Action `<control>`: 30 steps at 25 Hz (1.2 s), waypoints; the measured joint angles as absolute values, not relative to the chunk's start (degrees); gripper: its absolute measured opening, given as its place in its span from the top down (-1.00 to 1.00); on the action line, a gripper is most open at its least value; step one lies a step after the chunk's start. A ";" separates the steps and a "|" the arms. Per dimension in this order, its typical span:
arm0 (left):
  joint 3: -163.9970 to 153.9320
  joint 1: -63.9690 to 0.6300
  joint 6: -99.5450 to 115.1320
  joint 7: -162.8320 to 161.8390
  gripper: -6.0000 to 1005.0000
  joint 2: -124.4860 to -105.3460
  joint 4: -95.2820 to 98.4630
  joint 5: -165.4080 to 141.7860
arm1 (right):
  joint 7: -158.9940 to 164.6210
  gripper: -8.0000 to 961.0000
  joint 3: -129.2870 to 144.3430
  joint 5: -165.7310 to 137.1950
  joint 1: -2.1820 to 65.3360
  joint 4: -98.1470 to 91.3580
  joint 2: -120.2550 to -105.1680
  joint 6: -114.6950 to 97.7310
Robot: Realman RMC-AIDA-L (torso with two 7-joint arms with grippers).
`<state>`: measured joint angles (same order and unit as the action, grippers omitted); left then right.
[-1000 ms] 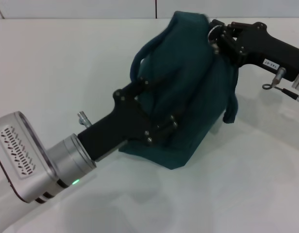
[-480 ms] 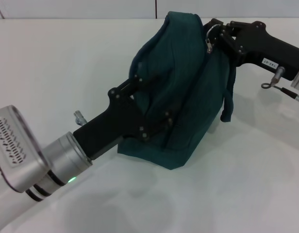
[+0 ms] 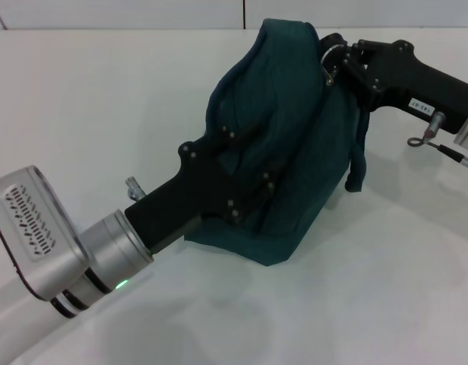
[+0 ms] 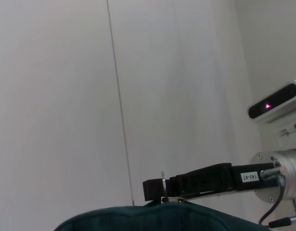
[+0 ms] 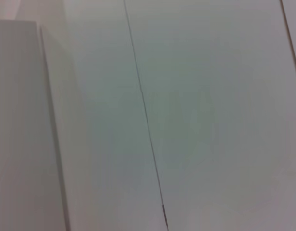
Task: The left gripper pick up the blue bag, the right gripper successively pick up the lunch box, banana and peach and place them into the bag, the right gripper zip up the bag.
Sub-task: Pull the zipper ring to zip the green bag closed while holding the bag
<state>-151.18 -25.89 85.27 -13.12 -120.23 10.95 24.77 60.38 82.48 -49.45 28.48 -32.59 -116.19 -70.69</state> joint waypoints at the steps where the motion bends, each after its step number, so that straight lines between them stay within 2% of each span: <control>1: -151.28 -25.66 85.45 -13.11 -0.29 -120.23 10.96 24.66 | 60.38 0.94 82.50 -49.44 28.32 -32.59 -116.19 -70.87; 4: -151.39 -25.14 86.21 -13.04 -0.13 -120.23 10.98 24.47 | 60.38 0.94 82.52 -49.42 28.08 -32.59 -116.19 -71.03; 10: -151.61 -25.05 86.64 -13.13 0.42 -120.23 10.99 23.19 | 60.38 0.94 83.12 -49.20 27.80 -32.61 -116.19 -71.57; 16: -151.68 -25.37 86.53 -13.14 0.81 -120.23 10.99 22.07 | 60.35 0.94 84.26 -47.96 27.66 -32.60 -116.19 -71.75; 21: -151.67 -25.41 87.96 -12.78 0.88 -119.79 10.39 20.10 | 60.31 0.94 85.64 -48.11 27.58 -32.42 -116.18 -73.11; 30: -150.87 -24.91 97.50 -11.38 0.87 -119.44 2.39 21.81 | 58.40 0.94 88.01 -47.98 25.62 -31.89 -116.22 -80.50</control>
